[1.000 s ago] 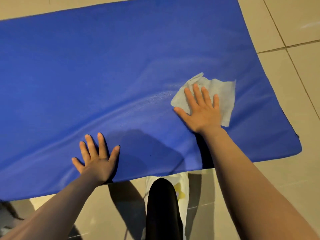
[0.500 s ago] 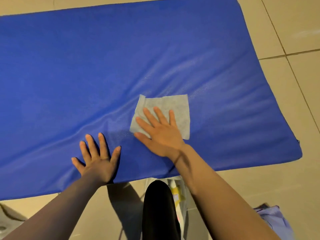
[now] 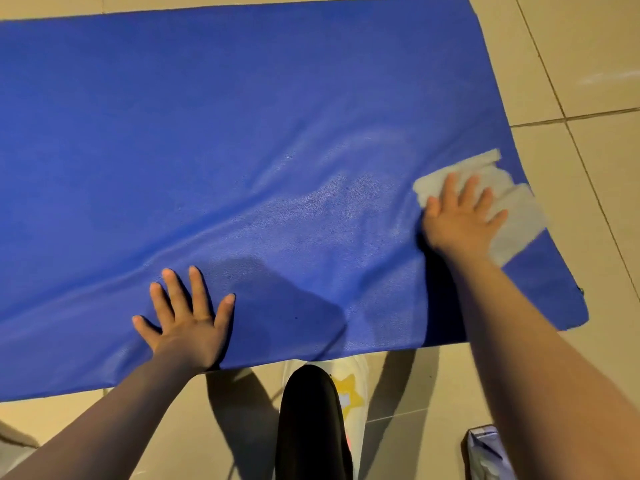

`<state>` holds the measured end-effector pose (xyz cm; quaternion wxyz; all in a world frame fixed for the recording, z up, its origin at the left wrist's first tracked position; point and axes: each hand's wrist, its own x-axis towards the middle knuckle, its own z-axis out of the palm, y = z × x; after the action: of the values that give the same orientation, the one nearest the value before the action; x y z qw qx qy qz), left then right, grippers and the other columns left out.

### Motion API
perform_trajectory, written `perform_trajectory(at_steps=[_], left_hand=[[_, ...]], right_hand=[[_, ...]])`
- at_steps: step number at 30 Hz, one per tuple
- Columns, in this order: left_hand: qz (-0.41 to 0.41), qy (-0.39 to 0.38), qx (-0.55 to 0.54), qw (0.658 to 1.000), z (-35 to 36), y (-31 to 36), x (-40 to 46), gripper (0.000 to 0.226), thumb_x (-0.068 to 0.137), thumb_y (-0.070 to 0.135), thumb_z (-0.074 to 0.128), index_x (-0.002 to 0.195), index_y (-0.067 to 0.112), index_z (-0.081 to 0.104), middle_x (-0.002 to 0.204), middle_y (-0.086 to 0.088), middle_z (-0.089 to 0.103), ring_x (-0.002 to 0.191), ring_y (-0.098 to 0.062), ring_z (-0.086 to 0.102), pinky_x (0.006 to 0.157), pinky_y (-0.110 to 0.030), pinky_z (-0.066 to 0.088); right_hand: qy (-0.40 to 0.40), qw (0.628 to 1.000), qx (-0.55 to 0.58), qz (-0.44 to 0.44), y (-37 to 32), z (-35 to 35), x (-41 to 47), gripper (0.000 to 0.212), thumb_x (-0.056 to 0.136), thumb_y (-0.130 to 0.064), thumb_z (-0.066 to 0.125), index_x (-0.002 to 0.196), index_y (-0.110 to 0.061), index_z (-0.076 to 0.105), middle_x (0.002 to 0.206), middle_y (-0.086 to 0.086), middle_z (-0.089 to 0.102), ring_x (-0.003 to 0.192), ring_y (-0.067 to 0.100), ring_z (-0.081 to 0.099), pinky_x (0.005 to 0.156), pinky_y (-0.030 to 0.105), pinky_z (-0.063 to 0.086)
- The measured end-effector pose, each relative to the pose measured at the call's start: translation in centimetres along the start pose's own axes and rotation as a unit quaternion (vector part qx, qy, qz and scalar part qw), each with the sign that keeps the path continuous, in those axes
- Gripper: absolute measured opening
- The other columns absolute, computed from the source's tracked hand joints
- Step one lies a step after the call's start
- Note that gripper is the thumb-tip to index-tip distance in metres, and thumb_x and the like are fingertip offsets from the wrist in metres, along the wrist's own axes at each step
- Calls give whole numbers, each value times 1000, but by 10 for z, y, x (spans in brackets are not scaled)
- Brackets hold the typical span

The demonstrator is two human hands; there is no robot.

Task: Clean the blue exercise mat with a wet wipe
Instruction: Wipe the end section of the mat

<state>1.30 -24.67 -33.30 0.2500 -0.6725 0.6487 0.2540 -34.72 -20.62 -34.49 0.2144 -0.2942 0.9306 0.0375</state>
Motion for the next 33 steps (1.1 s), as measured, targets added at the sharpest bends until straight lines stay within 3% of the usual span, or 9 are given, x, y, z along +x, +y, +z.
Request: perform_trajectory(at_steps=[4, 9, 11, 15, 18, 22, 28, 31, 33], left_hand=[[3, -7, 7, 1000, -3, -1, -1, 74, 100, 60, 15, 151, 28, -27, 158, -5, -36, 148, -28, -27, 116, -58, -5], [4, -4, -1, 1000, -3, 0, -2, 73, 99, 60, 16, 152, 29, -24, 159, -5, -34, 148, -27, -27, 116, -58, -6], [7, -6, -8, 1000, -4, -2, -2, 74, 99, 61, 16, 152, 30, -24, 159, -3, -34, 148, -26, -27, 116, -57, -8], [7, -7, -17, 1000, -3, -1, 0, 74, 99, 62, 16, 152, 31, -25, 159, -2, -34, 148, -26, -27, 116, -57, -8], [5, 6, -15, 1000, 0, -1, 1, 75, 98, 63, 16, 152, 31, -24, 159, -2, -33, 148, -25, -26, 116, -58, -8], [5, 34, -20, 999, 5, -2, 2, 75, 98, 63, 18, 155, 30, -18, 161, -3, -29, 149, -26, -22, 116, -59, -5], [5, 33, -13, 999, 5, -1, 3, 75, 97, 63, 14, 153, 30, -23, 160, -3, -32, 149, -26, -25, 117, -58, -6], [16, 42, -25, 999, 5, -3, 2, 74, 97, 63, 16, 154, 32, -20, 160, -2, -31, 149, -25, -23, 117, -57, -6], [38, 65, -52, 996, 5, -9, -1, 74, 97, 66, 18, 156, 34, -10, 163, -1, -24, 151, -23, -19, 117, -56, -5]], right_hand=[[-29, 974, -47, -219, -97, 44, -74, 62, 105, -39, 23, 156, -26, -10, 163, 5, -19, 149, 35, -16, 114, 61, -12], [-88, 862, -89, -492, -144, 66, -140, 59, 103, -31, 36, 156, -34, 10, 165, -8, -6, 151, 21, -12, 116, 50, -17], [-68, 883, -104, -452, -124, 55, -108, 57, 105, -41, 29, 156, -35, 3, 164, -8, -9, 151, 19, -10, 117, 49, -12], [-6, 985, -27, -173, -19, 11, -30, 61, 103, -53, 24, 156, -37, -1, 164, -5, -11, 151, 22, -10, 118, 42, 1], [4, 999, -22, -37, 51, -16, -11, 64, 101, -55, 21, 157, -33, 1, 165, 0, -6, 151, 23, -6, 121, 47, 1], [14, 999, 17, 31, 47, -2, -38, 61, 103, -49, 19, 158, -28, 1, 165, 3, -6, 151, 24, -6, 120, 52, -3], [-63, 988, -59, -128, -51, 41, -114, 60, 105, -41, 21, 157, -26, -6, 164, 5, -13, 150, 31, -10, 116, 59, -6], [-30, 947, -67, -312, -105, 63, -148, 55, 100, -42, 29, 153, -32, 28, 163, 5, 15, 149, 35, 14, 115, 62, 6], [-71, 891, -82, -440, -128, 64, -151, 51, 101, -41, 33, 151, -35, 32, 164, 0, 12, 151, 31, 7, 117, 58, -3]])
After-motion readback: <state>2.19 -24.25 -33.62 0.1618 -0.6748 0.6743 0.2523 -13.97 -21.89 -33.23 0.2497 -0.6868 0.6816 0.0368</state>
